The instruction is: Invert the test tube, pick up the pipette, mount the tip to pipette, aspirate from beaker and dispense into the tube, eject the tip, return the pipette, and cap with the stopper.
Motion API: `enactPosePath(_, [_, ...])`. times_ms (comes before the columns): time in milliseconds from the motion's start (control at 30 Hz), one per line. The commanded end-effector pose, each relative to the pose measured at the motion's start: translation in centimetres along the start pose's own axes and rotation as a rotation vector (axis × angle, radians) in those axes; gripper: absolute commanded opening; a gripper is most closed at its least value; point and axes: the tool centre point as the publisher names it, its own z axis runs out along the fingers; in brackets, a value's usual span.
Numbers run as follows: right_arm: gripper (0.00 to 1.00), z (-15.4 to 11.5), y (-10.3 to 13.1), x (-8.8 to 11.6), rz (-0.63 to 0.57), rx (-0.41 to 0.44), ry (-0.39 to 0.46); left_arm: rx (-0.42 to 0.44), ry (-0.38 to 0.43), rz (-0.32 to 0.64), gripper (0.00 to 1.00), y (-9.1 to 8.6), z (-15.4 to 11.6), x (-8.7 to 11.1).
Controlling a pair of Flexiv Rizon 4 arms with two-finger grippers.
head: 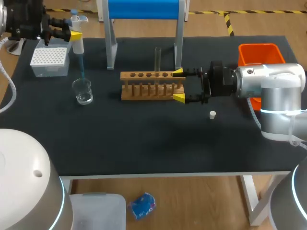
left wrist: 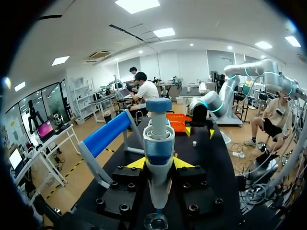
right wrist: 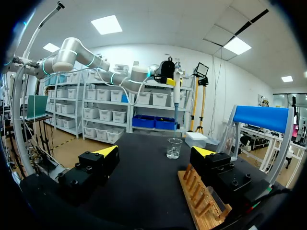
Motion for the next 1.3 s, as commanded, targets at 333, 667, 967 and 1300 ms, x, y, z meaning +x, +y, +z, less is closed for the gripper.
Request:
enactPosePath(333, [1.00,0.6,0.7,0.3,0.028,0.025,-0.023,0.001,-0.001,0.002,0.00,0.0,-0.1,0.1])
enactPosePath(667, [1.00,11.6,-2.5,1.7,0.101,0.059,-0.036,0.001,-0.001,0.002,0.00,0.0,-0.1,0.1])
enactPosePath(967, [1.00,21.0,-3.8,0.3,0.105,0.081,-0.056,0.001,-0.001,0.002,0.00,0.0,-0.1,0.1])
enactPosePath(1300, [1.00,26.1,-2.9,-0.8,0.080,0.188,-0.102,0.001,-0.001,0.002,0.00,0.0,-0.1,0.1])
